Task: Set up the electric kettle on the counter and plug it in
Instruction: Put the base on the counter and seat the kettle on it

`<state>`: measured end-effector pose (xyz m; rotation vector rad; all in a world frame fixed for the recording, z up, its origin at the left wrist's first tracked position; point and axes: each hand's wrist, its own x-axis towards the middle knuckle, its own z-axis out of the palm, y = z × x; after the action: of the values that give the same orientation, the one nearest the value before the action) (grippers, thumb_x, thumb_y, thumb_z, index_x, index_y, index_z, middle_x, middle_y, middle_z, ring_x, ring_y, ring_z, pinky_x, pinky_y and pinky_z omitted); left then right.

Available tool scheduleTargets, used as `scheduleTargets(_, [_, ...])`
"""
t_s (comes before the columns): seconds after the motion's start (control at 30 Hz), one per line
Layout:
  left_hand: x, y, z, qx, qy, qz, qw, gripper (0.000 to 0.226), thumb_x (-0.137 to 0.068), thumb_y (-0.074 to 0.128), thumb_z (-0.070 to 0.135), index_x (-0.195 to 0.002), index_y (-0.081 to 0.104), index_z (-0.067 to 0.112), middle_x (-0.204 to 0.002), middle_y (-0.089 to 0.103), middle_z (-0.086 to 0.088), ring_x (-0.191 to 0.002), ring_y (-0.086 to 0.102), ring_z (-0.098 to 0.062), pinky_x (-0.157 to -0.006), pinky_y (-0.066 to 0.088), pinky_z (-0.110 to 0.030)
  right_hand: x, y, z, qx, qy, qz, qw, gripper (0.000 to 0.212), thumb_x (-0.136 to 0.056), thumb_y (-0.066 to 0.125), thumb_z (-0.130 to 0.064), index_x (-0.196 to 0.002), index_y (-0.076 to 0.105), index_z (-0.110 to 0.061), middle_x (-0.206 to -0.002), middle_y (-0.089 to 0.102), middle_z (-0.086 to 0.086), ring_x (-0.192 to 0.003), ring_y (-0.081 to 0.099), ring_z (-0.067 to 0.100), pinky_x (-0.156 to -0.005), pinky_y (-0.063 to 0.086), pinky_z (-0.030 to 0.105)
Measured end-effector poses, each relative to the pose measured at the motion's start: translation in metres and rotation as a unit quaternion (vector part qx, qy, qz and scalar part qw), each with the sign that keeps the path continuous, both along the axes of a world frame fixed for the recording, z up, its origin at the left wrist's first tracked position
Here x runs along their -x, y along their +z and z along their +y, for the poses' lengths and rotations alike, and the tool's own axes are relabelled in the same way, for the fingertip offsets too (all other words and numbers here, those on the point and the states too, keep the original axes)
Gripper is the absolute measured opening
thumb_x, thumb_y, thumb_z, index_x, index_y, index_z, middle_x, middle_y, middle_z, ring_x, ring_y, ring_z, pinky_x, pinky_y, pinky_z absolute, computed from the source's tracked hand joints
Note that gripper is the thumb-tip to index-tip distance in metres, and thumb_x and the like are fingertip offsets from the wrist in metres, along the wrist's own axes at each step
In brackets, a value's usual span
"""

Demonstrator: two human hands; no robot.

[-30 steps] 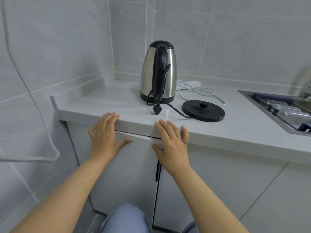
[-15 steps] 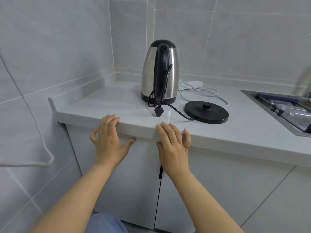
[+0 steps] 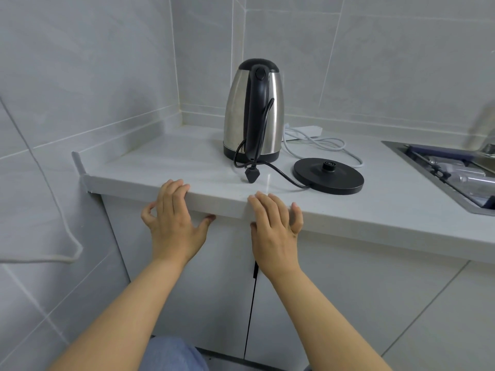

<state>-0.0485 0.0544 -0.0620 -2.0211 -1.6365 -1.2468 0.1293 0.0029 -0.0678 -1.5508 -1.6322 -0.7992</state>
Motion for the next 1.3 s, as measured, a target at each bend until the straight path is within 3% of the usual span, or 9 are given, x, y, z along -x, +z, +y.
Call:
scheduleTargets(0.33, [0.004,0.003,-0.004,0.022,-0.006,0.009,1.0,0.069,-0.074,0.077,0.037,-0.128,0.044,0.009,-0.142,0.044,-0.005,-0.139,0.032,-0.021,-0.101,0.023,-0.049,0.004,0.009,-0.009,-0.001,0.022,0.011,1.0,0.048,-0.073,0.063,-0.014,-0.121,0.06,-0.014,-0.125,0.059,0.0,-0.12,0.052,0.019,-0.108,0.022,0.047])
scheduleTargets(0.57, [0.003,0.013,-0.015,0.063,-0.014,0.001,0.998,0.062,-0.083,0.048,0.049,-0.132,0.043,0.011,-0.147,0.04,-0.004,-0.143,0.027,-0.019,-0.106,0.017,-0.054,0.002,0.022,-0.019,0.044,0.037,0.02,0.998,0.043,-0.076,0.061,-0.019,-0.118,0.061,-0.014,-0.123,0.061,-0.001,-0.116,0.054,0.019,-0.103,0.027,0.045])
scheduleTargets(0.73, [-0.005,0.026,-0.014,0.083,-0.027,-0.054,0.995,0.04,-0.091,0.049,0.038,-0.123,0.05,0.015,-0.139,0.046,-0.002,-0.141,0.028,-0.019,-0.109,0.013,-0.051,-0.001,0.039,-0.023,0.058,0.054,0.016,0.997,0.024,-0.079,0.059,-0.022,-0.101,0.064,-0.014,-0.107,0.067,-0.004,-0.095,0.059,0.021,-0.086,0.029,0.035])
scheduleTargets(0.83, [-0.018,0.031,-0.014,0.084,-0.068,-0.067,0.992,0.042,-0.088,0.04,0.038,-0.122,0.052,0.016,-0.134,0.049,0.002,-0.137,0.033,-0.017,-0.109,0.013,-0.048,-0.005,0.048,-0.026,0.077,0.068,0.04,0.994,0.02,-0.084,0.052,-0.026,-0.096,0.063,-0.015,-0.093,0.066,-0.004,-0.085,0.06,0.022,-0.079,0.033,0.033])
scheduleTargets(0.97, [-0.041,0.041,-0.015,0.066,-0.133,-0.058,0.987,0.041,-0.086,0.038,0.037,-0.115,0.057,0.016,-0.126,0.054,0.002,-0.124,0.045,-0.017,-0.103,0.021,-0.039,-0.022,0.059,-0.03,0.083,0.083,0.075,0.99,0.027,-0.087,0.044,-0.029,-0.098,0.064,-0.013,-0.098,0.066,-0.002,-0.086,0.06,0.024,-0.074,0.044,0.034])
scheduleTargets(1.07, [-0.055,0.052,-0.011,0.059,-0.158,-0.023,0.985,0.039,-0.085,0.032,0.037,-0.099,0.062,0.016,-0.103,0.064,0.004,-0.1,0.058,-0.023,-0.085,0.035,-0.036,-0.039,0.066,-0.03,0.086,0.076,0.083,0.99,0.03,-0.085,0.044,-0.028,-0.1,0.064,-0.011,-0.1,0.065,0.0,-0.088,0.061,0.025,-0.074,0.047,0.034])
scheduleTargets(1.13, [-0.064,0.059,-0.009,0.063,-0.175,-0.018,0.982,0.029,-0.088,0.039,0.032,-0.093,0.062,0.016,-0.092,0.065,0.004,-0.091,0.06,-0.025,-0.077,0.041,-0.037,-0.05,0.07,-0.029,0.089,0.062,0.082,0.991,0.031,-0.085,0.045,-0.028,-0.102,0.063,-0.011,-0.102,0.064,0.002,-0.09,0.06,0.025,-0.075,0.047,0.033])
scheduleTargets(1.2, [-0.073,0.065,-0.006,0.074,-0.189,-0.041,0.978,0.018,-0.091,0.051,0.025,-0.103,0.06,0.015,-0.096,0.064,0.003,-0.094,0.06,-0.024,-0.079,0.045,-0.039,-0.061,0.074,-0.026,0.091,0.042,0.078,0.992,0.029,-0.083,0.05,-0.024,-0.104,0.063,-0.01,-0.104,0.063,0.003,-0.09,0.059,0.027,-0.077,0.047,0.034])
scheduleTargets(1.3, [-0.084,0.075,-0.004,0.097,-0.198,-0.099,0.97,0.035,-0.088,0.062,0.024,-0.119,0.049,0.015,-0.106,0.056,0.004,-0.101,0.056,-0.021,-0.082,0.049,-0.041,-0.074,0.08,-0.021,0.095,0.014,0.093,0.991,0.03,-0.081,0.059,-0.02,-0.108,0.063,-0.008,-0.108,0.062,0.006,-0.093,0.059,0.029,-0.079,0.047,0.037])
